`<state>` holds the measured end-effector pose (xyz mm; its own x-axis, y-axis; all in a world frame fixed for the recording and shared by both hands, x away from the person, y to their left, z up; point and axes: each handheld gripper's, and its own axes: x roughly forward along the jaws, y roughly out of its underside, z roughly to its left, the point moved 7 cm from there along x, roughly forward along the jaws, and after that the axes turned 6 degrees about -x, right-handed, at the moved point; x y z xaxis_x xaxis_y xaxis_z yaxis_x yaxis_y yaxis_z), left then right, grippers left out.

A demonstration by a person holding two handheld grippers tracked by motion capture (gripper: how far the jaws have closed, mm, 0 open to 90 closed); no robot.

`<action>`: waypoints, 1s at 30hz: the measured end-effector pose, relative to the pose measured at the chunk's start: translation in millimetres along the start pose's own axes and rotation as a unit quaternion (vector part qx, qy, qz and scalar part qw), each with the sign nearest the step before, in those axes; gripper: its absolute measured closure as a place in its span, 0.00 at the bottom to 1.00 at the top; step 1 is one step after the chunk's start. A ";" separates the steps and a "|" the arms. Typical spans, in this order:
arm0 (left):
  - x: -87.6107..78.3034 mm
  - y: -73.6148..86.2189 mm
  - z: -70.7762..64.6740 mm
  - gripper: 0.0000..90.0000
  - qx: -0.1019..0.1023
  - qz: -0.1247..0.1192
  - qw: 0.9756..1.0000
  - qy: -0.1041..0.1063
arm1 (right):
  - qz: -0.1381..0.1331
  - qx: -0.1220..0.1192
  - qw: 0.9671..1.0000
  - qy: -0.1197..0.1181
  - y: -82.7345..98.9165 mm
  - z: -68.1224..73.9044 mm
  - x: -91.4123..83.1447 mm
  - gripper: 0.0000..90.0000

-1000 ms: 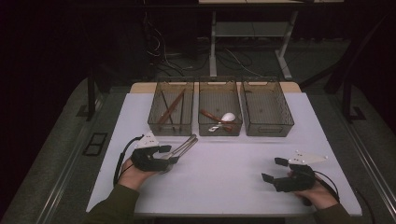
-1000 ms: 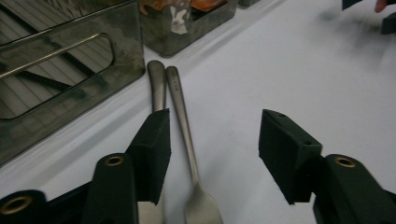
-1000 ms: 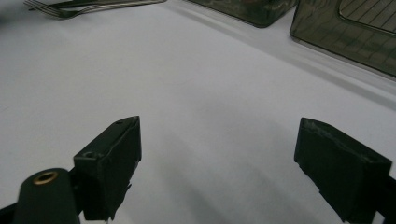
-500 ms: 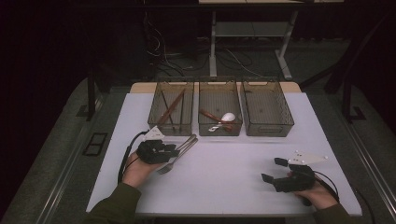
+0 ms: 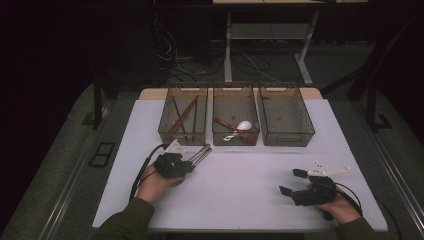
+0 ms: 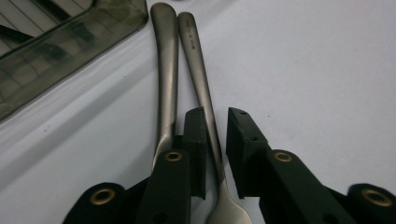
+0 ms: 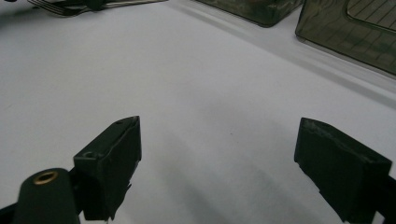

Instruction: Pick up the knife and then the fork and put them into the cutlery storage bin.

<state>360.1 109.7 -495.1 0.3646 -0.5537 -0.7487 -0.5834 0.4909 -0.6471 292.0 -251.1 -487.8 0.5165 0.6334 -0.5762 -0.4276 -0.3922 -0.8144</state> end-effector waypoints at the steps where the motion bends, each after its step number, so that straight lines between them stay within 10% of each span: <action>1: 0.3 0.0 -0.2 0.87 -0.001 -0.003 1.000 -0.004 | -0.001 0.000 1.000 0.000 -0.3 0.1 -0.1 0.16; 17: -3.4 -0.5 -6.6 0.93 0.035 -0.008 0.999 -0.007 | -0.003 0.004 1.000 0.006 -2.9 -2.0 -0.5 0.16; 30: -17.1 -16.3 -30.9 0.93 0.066 -0.045 0.995 0.059 | 0.016 -0.023 0.998 -0.051 -19.3 7.2 -8.7 0.16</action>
<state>341.0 90.4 -467.3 0.3187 -0.6705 -0.6699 -0.4491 0.5156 -0.7297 290.4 -244.2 -466.6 0.4231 0.6838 -0.5945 -0.4068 -0.4429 -0.7990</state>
